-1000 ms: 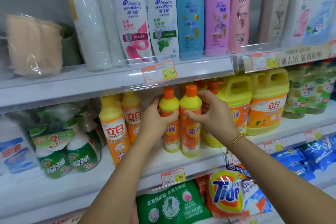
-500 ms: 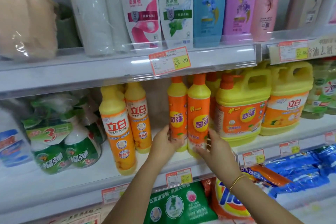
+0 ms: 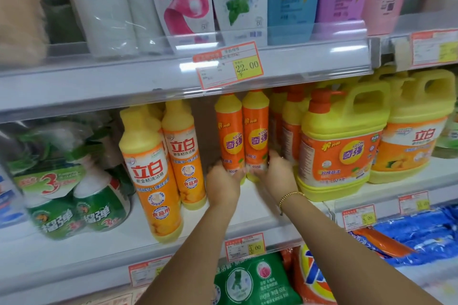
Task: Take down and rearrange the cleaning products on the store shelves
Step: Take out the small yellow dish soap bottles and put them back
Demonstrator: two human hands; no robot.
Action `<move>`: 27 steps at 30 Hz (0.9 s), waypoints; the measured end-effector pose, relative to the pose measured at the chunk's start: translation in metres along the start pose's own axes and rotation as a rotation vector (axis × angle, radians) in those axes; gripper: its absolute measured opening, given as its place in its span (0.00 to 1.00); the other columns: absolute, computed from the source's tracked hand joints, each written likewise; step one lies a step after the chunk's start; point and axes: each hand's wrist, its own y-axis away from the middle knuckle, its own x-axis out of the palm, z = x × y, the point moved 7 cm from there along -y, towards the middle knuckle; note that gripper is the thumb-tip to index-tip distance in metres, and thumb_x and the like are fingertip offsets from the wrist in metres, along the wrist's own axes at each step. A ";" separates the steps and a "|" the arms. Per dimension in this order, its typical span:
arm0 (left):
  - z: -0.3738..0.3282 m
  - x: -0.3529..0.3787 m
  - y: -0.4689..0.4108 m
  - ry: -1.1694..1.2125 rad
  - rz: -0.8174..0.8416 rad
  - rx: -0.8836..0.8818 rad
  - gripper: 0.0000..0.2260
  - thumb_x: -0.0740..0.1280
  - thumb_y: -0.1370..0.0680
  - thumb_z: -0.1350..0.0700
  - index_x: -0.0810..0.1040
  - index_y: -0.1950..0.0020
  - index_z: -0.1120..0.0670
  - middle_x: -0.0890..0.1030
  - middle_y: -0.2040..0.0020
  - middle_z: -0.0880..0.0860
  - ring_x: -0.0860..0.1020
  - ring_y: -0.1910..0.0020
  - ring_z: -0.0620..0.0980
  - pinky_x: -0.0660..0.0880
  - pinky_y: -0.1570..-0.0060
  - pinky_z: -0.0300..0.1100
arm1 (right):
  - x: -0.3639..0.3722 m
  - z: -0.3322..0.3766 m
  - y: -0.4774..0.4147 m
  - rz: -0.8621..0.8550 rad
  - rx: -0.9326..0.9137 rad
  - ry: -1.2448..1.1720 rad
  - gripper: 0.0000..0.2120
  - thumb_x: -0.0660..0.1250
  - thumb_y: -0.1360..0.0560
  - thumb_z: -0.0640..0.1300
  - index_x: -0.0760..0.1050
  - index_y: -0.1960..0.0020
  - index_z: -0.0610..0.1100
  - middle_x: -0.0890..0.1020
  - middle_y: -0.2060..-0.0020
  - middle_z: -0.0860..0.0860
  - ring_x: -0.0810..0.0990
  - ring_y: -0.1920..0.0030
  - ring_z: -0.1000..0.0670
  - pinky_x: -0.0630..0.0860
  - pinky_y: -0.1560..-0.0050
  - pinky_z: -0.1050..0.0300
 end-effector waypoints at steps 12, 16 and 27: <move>0.004 0.003 0.000 0.040 -0.039 -0.032 0.21 0.75 0.29 0.51 0.77 0.39 0.58 0.81 0.43 0.59 0.79 0.45 0.59 0.75 0.43 0.50 | 0.005 -0.007 0.001 0.068 0.129 -0.055 0.19 0.71 0.28 0.44 0.74 0.39 0.41 0.80 0.43 0.43 0.78 0.43 0.42 0.74 0.42 0.52; -0.012 -0.006 0.016 0.000 -0.021 0.007 0.15 0.72 0.25 0.55 0.78 0.42 0.60 0.81 0.45 0.60 0.78 0.46 0.60 0.71 0.51 0.43 | -0.009 0.000 0.021 0.146 0.076 0.027 0.16 0.67 0.27 0.41 0.75 0.40 0.41 0.81 0.43 0.43 0.78 0.44 0.41 0.73 0.46 0.56; 0.033 0.061 0.229 0.058 0.527 0.075 0.14 0.67 0.22 0.53 0.75 0.64 0.60 0.75 0.70 0.55 0.73 0.71 0.50 0.71 0.67 0.45 | -0.148 -0.105 0.173 0.117 0.099 -0.047 0.12 0.69 0.26 0.46 0.76 0.67 0.43 0.80 0.73 0.51 0.79 0.70 0.54 0.75 0.65 0.59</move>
